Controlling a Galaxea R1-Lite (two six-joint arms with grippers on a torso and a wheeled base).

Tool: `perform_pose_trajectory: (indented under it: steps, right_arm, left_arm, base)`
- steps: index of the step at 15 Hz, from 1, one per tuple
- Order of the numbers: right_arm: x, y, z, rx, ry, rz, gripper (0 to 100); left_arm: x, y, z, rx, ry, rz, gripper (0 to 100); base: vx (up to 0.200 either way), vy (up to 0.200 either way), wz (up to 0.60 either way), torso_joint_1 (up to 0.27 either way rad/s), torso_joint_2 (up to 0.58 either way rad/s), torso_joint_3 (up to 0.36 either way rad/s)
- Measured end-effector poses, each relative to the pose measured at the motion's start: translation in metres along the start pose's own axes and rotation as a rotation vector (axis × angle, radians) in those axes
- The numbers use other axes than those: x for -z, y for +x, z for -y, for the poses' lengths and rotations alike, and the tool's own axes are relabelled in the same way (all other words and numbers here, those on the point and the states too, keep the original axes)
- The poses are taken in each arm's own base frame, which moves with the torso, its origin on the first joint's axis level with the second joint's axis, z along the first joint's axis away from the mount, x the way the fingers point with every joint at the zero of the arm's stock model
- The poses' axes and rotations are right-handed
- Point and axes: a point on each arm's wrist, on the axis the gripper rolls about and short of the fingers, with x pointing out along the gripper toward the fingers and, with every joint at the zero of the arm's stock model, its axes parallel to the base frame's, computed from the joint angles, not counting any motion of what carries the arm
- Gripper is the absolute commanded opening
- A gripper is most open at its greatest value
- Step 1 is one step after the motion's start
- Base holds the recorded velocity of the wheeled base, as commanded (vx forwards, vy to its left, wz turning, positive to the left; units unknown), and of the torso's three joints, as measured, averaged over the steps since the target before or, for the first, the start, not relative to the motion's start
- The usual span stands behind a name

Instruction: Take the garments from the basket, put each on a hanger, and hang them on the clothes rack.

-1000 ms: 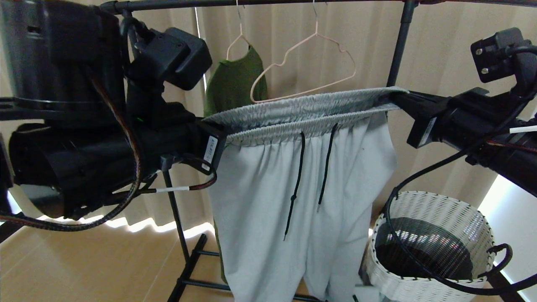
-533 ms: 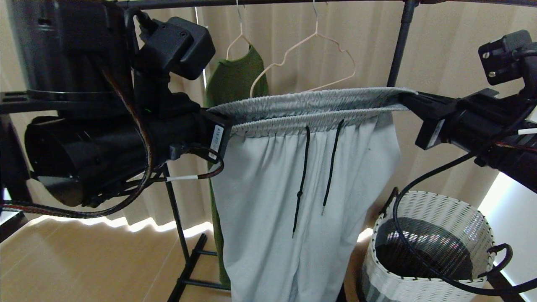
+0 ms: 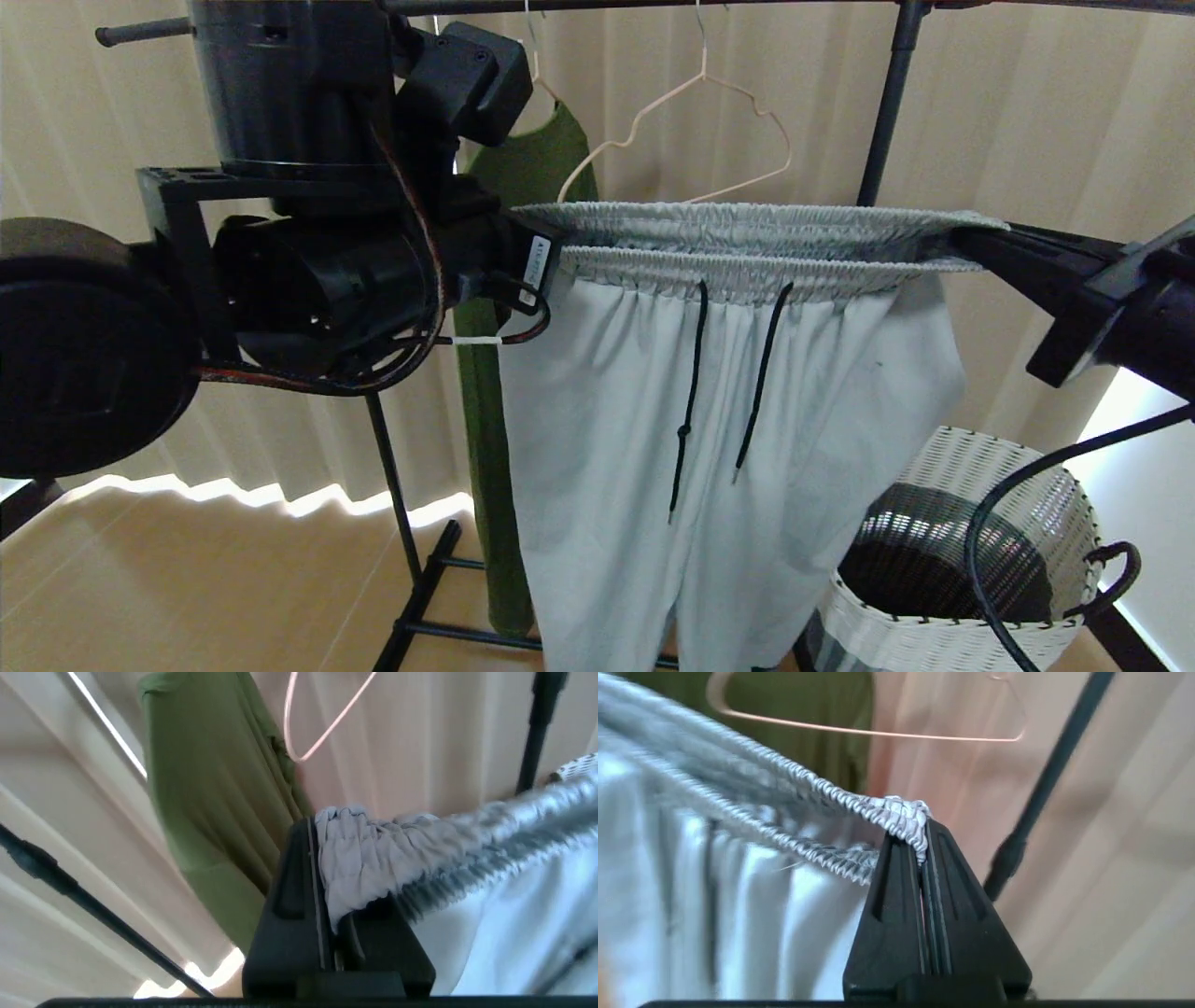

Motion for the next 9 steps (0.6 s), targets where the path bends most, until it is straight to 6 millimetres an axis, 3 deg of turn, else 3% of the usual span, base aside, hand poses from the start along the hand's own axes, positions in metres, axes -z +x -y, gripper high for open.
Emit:
perform_pose_trajectory:
  steps: [4, 9]
  right_arm:
    - [-0.001, -0.017, -0.012, -0.07, 0.007, 0.014, 0]
    - [-0.001, -0.007, -0.006, -0.032, 0.004, 0.006, 0]
  left_arm:
    - [0.001, 0.01, 0.004, 0.0, 0.002, -0.006, 0]
    - [0.001, 0.0, -0.001, -0.005, 0.003, -0.006, 0]
  base:
    - [0.0, 0.0, 0.0, 0.0, 0.0, 0.0]
    - [0.0, 0.0, 0.0, 0.0, 0.0, 0.0]
